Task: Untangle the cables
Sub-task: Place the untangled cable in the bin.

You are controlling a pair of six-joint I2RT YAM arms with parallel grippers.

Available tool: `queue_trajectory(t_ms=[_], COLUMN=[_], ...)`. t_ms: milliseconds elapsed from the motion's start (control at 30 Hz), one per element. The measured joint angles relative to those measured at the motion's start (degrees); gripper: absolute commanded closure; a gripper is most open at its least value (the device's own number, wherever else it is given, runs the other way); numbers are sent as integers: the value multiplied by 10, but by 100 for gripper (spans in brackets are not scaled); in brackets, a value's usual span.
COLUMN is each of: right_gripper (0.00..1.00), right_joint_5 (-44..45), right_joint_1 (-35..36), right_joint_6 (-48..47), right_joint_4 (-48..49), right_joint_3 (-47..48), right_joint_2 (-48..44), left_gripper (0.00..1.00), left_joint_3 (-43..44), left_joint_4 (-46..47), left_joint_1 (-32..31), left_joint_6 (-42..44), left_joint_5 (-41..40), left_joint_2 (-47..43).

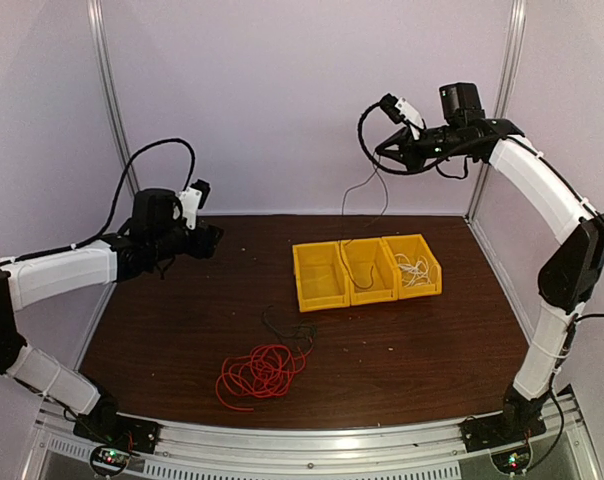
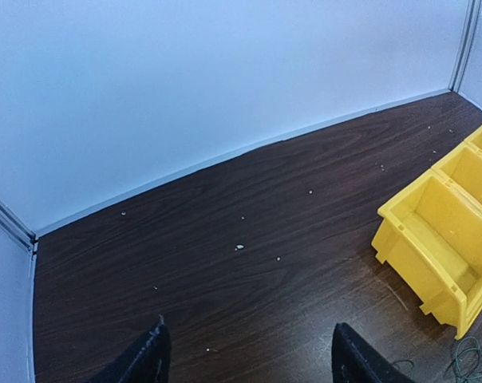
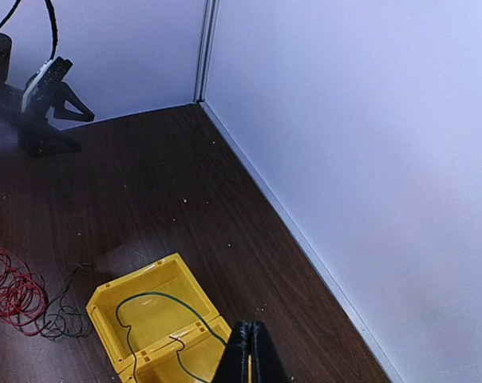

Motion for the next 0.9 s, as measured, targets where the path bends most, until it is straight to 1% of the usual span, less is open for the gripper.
queue_trajectory(t_ms=[200, 500, 633, 900], right_gripper=[100, 100, 100, 100], right_joint_5=[4, 12, 17, 32], right_joint_1=[-14, -23, -23, -24], right_joint_6=[1, 0, -3, -6], right_joint_4=[4, 20, 27, 44], right_joint_3=[1, -8, -38, -149], right_joint_2=[0, 2, 14, 40], left_gripper=[30, 31, 31, 31], left_joint_3=[-45, -48, -49, -50], left_joint_4=[24, 44, 44, 44], left_joint_1=[0, 0, 0, 0], left_joint_6=[12, 14, 15, 15], left_joint_5=[1, 12, 17, 21], left_joint_2=[0, 0, 0, 0])
